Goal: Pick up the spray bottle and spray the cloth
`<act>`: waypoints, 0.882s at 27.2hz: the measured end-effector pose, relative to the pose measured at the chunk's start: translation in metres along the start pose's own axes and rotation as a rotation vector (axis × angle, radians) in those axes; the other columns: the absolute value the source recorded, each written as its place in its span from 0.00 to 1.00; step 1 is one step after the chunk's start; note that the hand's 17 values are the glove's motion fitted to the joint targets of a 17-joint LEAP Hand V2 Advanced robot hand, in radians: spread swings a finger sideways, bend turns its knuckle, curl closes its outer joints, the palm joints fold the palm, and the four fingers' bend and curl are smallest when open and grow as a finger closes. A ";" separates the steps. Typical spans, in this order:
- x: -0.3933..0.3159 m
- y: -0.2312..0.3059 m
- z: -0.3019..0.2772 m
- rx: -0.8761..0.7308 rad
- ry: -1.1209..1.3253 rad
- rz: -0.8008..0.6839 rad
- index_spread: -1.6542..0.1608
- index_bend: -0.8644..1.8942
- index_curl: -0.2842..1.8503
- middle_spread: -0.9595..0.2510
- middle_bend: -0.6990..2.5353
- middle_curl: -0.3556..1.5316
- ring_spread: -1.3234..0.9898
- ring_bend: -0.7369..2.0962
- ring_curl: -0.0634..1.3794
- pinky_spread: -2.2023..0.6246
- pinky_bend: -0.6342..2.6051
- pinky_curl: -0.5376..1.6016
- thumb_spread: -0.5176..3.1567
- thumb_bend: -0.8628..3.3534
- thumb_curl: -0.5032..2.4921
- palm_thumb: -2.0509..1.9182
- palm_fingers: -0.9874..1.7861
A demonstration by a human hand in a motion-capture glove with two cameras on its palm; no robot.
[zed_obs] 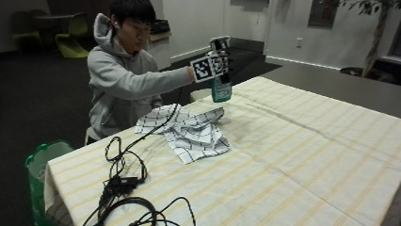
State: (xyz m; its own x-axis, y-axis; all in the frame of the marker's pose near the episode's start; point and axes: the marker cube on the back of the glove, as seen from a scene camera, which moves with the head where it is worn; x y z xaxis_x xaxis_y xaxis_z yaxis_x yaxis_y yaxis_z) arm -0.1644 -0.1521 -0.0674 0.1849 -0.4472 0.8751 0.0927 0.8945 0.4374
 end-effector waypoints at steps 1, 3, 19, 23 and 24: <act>0.009 -0.006 0.010 0.016 -0.015 0.002 0.81 0.48 0.39 0.71 0.43 0.47 0.51 0.52 0.38 0.68 0.34 0.44 0.20 0.20 0.42 0.76 0.86; 0.026 -0.017 0.028 0.040 -0.034 0.021 0.81 0.47 0.39 0.71 0.42 0.47 0.51 0.52 0.38 0.68 0.33 0.44 0.20 0.20 0.42 0.76 0.85; 0.104 -0.034 0.065 -0.187 0.122 0.117 0.78 0.33 0.35 0.73 0.36 0.44 0.53 0.43 0.34 0.75 0.35 0.46 0.29 0.19 0.41 0.74 0.57; 0.103 -0.022 0.053 -0.177 0.153 0.124 0.75 0.32 0.32 0.74 0.32 0.42 0.54 0.41 0.34 0.79 0.38 0.47 0.32 0.19 0.38 0.72 0.44; 0.102 -0.015 0.048 -0.201 0.154 0.128 0.75 0.32 0.31 0.74 0.32 0.41 0.54 0.41 0.33 0.80 0.38 0.47 0.33 0.18 0.38 0.71 0.41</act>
State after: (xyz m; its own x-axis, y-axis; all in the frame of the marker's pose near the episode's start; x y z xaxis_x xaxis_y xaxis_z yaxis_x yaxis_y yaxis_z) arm -0.1936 -0.2110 0.0254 0.3529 -0.3393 0.8720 0.2488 0.9324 0.2621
